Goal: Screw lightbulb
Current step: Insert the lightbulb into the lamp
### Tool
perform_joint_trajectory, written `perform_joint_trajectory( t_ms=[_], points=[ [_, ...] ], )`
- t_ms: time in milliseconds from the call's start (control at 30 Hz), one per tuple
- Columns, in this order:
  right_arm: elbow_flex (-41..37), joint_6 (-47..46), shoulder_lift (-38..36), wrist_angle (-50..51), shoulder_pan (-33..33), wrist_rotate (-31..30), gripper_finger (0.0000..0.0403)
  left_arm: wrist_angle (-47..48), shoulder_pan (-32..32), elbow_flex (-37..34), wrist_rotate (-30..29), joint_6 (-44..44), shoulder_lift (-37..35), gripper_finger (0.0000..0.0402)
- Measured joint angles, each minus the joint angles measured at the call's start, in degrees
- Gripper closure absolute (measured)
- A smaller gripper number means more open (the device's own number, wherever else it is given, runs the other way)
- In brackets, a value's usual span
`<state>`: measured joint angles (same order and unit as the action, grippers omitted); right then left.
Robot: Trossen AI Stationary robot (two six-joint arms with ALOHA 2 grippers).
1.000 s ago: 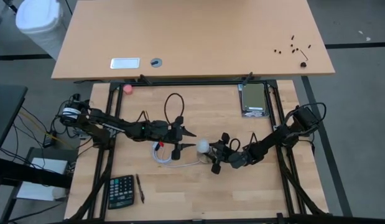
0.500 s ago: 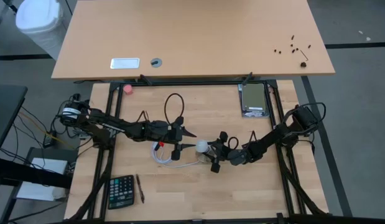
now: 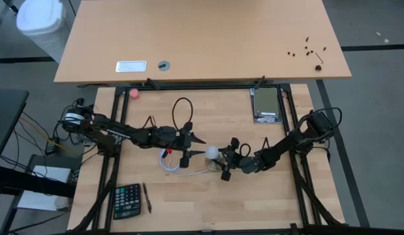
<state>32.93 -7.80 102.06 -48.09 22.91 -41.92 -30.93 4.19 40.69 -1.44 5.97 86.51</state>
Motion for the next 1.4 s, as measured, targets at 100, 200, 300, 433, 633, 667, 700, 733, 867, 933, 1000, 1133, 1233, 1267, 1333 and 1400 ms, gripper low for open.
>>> perform_joint_trajectory(
  t_ms=[100,200,300,433,633,667,700,733,867,933,1000,1133,1233,1267,1333,1400],
  points=[
    [0.00,-0.12,-0.04,-0.18,0.00,-0.01,0.0165,0.30,0.00,0.00,-0.13,0.54,-0.70,0.0213],
    [0.00,-0.14,-0.04,-0.20,-0.01,-0.01,0.0150,1.77,0.00,0.02,-0.19,1.19,-1.50,0.0213],
    [0.00,-0.14,-0.04,-0.24,-0.01,0.01,0.0133,2.58,0.00,0.02,-0.12,1.27,-1.50,0.0213],
    [0.01,-0.14,-0.07,-1.14,0.00,0.01,0.0114,3.50,0.00,0.02,1.31,1.28,-1.50,0.0213],
    [0.07,-0.27,-0.15,-3.63,-0.52,0.01,0.0112,4.90,0.00,0.02,1.36,1.38,-1.50,0.0213],
    [0.07,-0.85,-0.15,-3.56,-0.72,-0.01,0.0113,5.68,0.00,0.02,1.38,1.45,-1.50,0.0213],
    [0.07,-1.21,-0.15,-3.54,-0.94,-0.01,0.0115,6.27,0.00,0.02,1.38,1.47,-1.50,0.0213],
    [0.07,-1.40,-0.15,-3.65,-1.05,-0.01,0.0117,6.54,0.00,0.02,1.38,1.47,-1.50,0.0213],
    [1.31,-0.04,-0.15,-3.65,-1.12,-0.12,0.0123,7.13,0.00,0.02,1.57,1.47,-1.50,0.0213],
    [2.03,0.85,-0.15,-3.13,-1.08,-0.10,0.0128,7.10,0.00,0.02,1.60,1.47,-1.50,0.0213],
    [2.49,1.39,-0.15,-2.37,-1.08,-0.12,0.0135,7.11,0.00,0.02,1.94,1.47,-1.52,0.0213],
    [2.67,1.40,-0.15,-1.10,-0.92,-0.20,0.0156,7.74,0.00,0.02,2.23,1.47,-1.50,0.0213],
    [2.67,1.39,-0.15,-0.64,-0.27,-0.51,0.0171,8.25,0.00,0.02,2.22,1.46,-1.50,0.0213],
    [2.67,1.39,-0.15,-0.31,-0.03,-1.03,0.0172,8.24,0.00,0.02,2.22,1.46,-1.50,0.0213],
    [2.67,1.39,-0.15,-0.12,0.58,-2.76,0.0174,8.23,0.00,0.02,2.23,1.47,-1.50,0.0213],
    [2.67,1.39,-0.15,-0.18,1.22,-4.59,0.0175,8.20,0.00,0.02,2.21,1.47,-1.50,0.0213]
  ],
)
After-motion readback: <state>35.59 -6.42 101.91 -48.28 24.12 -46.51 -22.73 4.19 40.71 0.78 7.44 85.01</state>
